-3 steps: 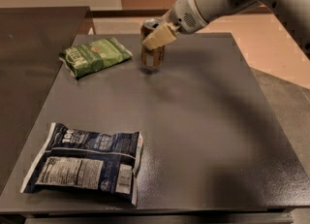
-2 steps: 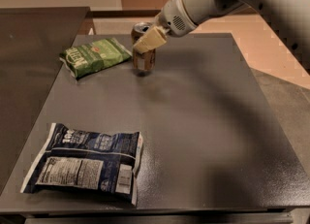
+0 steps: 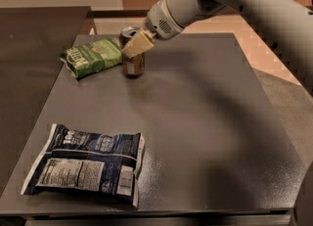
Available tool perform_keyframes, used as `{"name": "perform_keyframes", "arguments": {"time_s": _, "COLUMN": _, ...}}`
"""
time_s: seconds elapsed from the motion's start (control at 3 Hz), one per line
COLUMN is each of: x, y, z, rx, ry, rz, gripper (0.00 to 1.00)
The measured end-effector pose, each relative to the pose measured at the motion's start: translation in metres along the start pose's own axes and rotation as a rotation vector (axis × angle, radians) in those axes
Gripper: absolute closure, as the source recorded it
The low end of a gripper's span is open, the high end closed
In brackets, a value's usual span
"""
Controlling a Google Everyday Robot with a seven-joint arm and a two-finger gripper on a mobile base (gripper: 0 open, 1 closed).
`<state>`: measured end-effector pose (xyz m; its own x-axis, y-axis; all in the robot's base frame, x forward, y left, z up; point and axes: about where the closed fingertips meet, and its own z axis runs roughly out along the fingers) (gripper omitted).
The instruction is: Move orange can near green jalapeno chip bag
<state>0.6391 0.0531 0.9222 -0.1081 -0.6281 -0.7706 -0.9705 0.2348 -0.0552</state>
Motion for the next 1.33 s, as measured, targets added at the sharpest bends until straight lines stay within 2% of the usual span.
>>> {"name": "perform_keyframes", "arguments": {"time_s": 0.33, "x": -0.003, "y": -0.003, "z": 0.012, "rx": 0.003, "ry": 0.009, "rz": -0.005, "gripper": 0.82}}
{"name": "perform_keyframes", "arguments": {"time_s": 1.33, "x": 0.001, "y": -0.008, "z": 0.034, "rx": 0.005, "ry": 0.039, "rz": -0.012, "gripper": 0.12}}
